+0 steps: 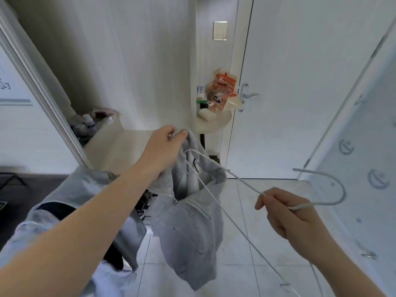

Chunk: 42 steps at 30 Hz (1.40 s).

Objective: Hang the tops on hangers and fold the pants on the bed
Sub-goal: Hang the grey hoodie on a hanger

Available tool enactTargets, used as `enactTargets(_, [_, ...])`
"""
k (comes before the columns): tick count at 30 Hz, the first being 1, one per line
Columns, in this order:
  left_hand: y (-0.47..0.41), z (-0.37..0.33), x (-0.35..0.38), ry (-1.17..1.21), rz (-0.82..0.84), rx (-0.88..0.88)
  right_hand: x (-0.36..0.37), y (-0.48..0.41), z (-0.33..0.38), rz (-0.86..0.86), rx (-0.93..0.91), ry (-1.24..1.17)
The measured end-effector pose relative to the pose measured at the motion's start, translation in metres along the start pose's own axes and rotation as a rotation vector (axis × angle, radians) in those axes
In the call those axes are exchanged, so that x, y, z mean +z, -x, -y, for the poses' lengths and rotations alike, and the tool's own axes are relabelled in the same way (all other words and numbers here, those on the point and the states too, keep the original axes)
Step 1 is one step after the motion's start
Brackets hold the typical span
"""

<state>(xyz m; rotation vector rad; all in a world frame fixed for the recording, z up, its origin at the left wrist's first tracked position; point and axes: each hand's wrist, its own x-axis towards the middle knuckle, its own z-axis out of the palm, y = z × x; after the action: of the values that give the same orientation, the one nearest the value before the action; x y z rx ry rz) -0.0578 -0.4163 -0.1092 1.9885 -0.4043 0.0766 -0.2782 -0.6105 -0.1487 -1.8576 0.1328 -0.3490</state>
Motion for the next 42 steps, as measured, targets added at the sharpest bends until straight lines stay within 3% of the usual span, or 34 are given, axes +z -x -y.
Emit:
enactTargets(6, [0.054,0.014,0.032,-0.055,0.204,0.018,-0.002,0.032,-0.019,0.031,0.103,0.157])
enactTargets(11, [0.090,0.010,0.052,0.046,0.345,0.019,0.004,0.041,-0.029,0.090,0.156,0.209])
enactTargets(18, [0.130,0.005,0.068,0.122,0.525,0.005,0.044,0.034,-0.058,0.164,0.184,0.120])
enactTargets(22, [0.140,0.017,0.070,0.179,0.628,-0.109,0.053,0.040,-0.064,0.080,0.108,-0.048])
enactTargets(25, [0.149,0.019,0.066,0.023,0.677,0.019,0.052,0.041,-0.060,0.101,0.080,-0.156])
enactTargets(27, [0.154,0.018,0.060,-0.255,0.641,0.255,0.047,0.041,-0.058,0.111,0.083,-0.200])
enactTargets(29, [0.151,0.021,0.051,-0.601,0.467,0.554,0.039,0.038,-0.055,0.137,0.057,-0.187])
enactTargets(31, [0.140,0.025,0.042,-0.709,0.392,0.663,0.032,0.036,-0.054,0.185,0.027,-0.140])
enactTargets(36, [0.127,0.041,0.041,-0.682,0.537,0.677,0.023,0.029,-0.053,0.225,0.003,-0.046])
enactTargets(42, [0.116,0.051,0.001,-0.467,0.426,0.411,-0.027,0.032,-0.070,0.135,0.130,0.149])
